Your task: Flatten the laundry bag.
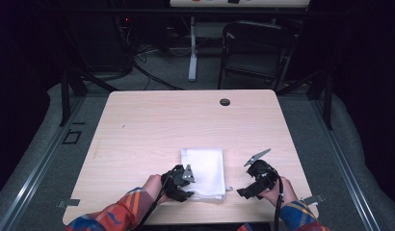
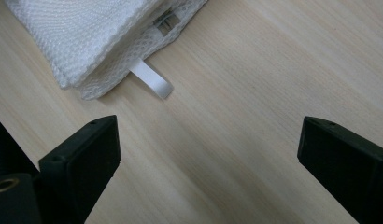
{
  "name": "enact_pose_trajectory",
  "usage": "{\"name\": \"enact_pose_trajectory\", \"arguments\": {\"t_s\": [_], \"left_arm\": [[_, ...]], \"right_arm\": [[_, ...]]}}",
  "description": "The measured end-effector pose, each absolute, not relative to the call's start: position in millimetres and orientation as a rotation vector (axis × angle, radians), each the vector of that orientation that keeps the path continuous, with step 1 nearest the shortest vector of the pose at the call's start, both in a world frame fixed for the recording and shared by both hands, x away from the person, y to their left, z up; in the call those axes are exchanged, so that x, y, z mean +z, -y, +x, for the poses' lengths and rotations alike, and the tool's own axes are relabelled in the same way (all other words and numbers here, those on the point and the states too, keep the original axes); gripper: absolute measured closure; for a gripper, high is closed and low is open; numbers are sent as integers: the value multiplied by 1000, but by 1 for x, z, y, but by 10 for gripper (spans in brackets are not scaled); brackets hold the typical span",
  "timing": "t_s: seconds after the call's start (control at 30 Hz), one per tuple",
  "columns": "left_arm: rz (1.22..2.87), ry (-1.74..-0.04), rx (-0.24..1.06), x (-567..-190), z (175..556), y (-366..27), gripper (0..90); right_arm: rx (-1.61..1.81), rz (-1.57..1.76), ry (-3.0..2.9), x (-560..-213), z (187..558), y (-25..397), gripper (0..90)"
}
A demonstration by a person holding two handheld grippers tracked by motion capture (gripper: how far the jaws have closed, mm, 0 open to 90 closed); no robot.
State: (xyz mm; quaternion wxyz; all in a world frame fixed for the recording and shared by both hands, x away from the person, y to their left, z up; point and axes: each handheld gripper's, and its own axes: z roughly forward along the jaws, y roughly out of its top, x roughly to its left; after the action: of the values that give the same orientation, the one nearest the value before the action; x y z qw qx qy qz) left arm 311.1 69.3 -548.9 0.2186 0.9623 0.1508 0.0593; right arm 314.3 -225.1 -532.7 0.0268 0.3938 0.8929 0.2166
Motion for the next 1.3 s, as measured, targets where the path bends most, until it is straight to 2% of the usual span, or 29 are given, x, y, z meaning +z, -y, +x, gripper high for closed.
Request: {"name": "enact_pose_trajectory", "arguments": {"t_s": [0.03,0.07,0.13,0.2,0.27,0.37,0.57,0.63,0.67,0.77,1.03,1.1,1.17,1.3], "left_arm": [[2664,-420,166,-549,312,-69,556],[2663,-426,148,-549,312,-69,613],[2660,-436,145,-549,314,-69,621],[2650,-442,126,-548,315,-70,688],[2649,-446,124,-548,315,-70,705],[2638,-462,107,-547,317,-70,776],[2562,-540,24,-544,324,-77,809],[2537,-546,24,-542,325,-79,810],[2529,-549,24,-541,325,-79,810],[2502,-559,21,-538,326,-82,811],[2462,-583,37,-533,327,-85,810],[2458,-594,39,-533,328,-85,810],[2449,-611,37,-533,328,-86,811],[2441,-621,39,-534,329,-86,811]], "right_arm": [[672,1217,-2759,-533,314,225,55],[680,1222,-2758,-533,314,225,55],[673,1221,-2759,-533,314,224,55],[669,1222,-2757,-534,314,224,56],[660,1213,-2763,-533,314,224,56],[698,1220,-2761,-534,313,223,63],[737,1183,-2770,-532,312,218,104],[759,1167,-2774,-531,311,214,189],[759,1167,-2774,-531,311,214,189],[763,1155,-2794,-531,310,208,324],[818,985,-2789,-525,301,180,757],[824,973,-2790,-525,300,176,774],[839,922,-2777,-528,299,164,834],[829,869,-2791,-531,301,153,859]]}}
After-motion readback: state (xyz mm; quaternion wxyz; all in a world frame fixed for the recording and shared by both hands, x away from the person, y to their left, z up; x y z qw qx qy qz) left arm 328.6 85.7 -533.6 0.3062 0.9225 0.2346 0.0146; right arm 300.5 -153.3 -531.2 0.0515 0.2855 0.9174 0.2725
